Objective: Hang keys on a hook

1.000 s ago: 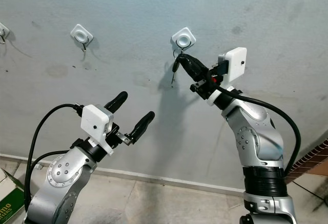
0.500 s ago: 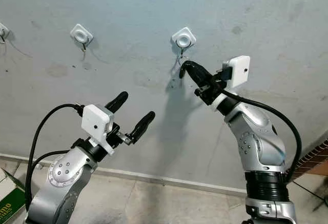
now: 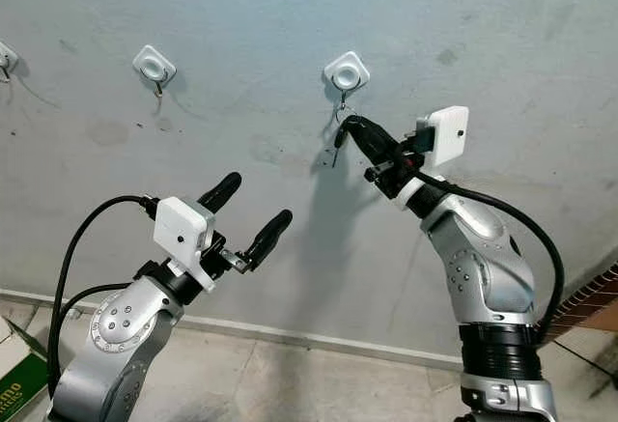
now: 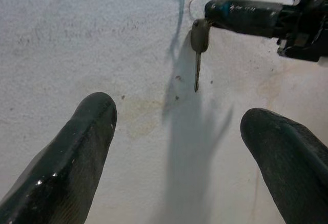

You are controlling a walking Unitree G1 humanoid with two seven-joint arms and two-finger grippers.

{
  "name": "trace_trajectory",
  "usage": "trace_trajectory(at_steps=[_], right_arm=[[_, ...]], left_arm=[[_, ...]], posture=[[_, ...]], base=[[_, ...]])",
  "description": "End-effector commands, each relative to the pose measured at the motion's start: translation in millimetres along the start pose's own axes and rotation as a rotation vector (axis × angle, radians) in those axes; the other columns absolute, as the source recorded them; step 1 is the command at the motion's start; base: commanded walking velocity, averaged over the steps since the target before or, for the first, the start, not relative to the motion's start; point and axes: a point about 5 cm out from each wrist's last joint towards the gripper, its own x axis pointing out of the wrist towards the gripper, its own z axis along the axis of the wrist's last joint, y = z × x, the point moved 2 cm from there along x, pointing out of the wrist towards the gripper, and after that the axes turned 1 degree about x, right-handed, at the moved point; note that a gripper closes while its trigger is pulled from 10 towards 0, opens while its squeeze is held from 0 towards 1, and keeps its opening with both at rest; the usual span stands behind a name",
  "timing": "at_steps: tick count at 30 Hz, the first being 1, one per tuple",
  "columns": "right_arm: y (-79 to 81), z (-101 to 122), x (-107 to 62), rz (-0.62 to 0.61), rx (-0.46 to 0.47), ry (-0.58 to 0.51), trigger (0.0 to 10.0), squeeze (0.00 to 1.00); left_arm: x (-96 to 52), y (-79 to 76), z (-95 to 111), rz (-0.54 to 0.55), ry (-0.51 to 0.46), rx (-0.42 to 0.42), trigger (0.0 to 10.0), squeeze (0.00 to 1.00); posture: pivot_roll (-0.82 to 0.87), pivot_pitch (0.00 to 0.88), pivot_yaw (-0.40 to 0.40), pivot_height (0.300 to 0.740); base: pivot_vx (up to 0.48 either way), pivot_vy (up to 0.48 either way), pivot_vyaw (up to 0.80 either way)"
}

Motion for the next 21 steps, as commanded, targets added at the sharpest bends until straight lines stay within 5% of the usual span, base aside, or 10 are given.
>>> trace_trajectory(at_steps=[1, 8, 9, 10, 21], right_arm=[[2.1, -10.1, -1.4, -0.010, -0.011, 0.040, 10.0, 0.00], [6.3, -18.7, 1.3, -0.026, -0.048, 0.059, 10.0, 0.00], [6.6, -18.7, 1.9, -0.029, -0.043, 0.055, 10.0, 0.70], [7.0, -18.9, 2.2, -0.026, -0.037, 0.053, 10.0, 1.00], [6.1, -18.8, 3.9, -0.034, -0.057, 0.048, 10.0, 1.00]], left_arm=[[2.7, -2.8, 2.2, -0.033, -0.009, 0.036, 10.0, 0.00], [4.6, -2.9, 4.2, -0.030, -0.022, 0.026, 10.0, 0.00], [4.7, -3.0, 4.2, -0.029, -0.023, 0.025, 10.0, 0.00], [4.8, -3.0, 4.1, -0.029, -0.024, 0.025, 10.0, 0.00], [5.1, -2.5, 3.0, -0.030, -0.022, 0.024, 10.0, 0.00]], posture=[[-0.02, 0.056, 0.034, 0.740], [-0.02, 0.055, 0.032, 0.740], [-0.02, 0.053, 0.031, 0.740], [-0.02, 0.053, 0.031, 0.740], [-0.02, 0.046, 0.029, 0.740]], base=[[0.000, 0.000, 0.00], [0.000, 0.000, 0.00], [0.000, 0.000, 0.00], [0.000, 0.000, 0.00], [0.000, 0.000, 0.00]])
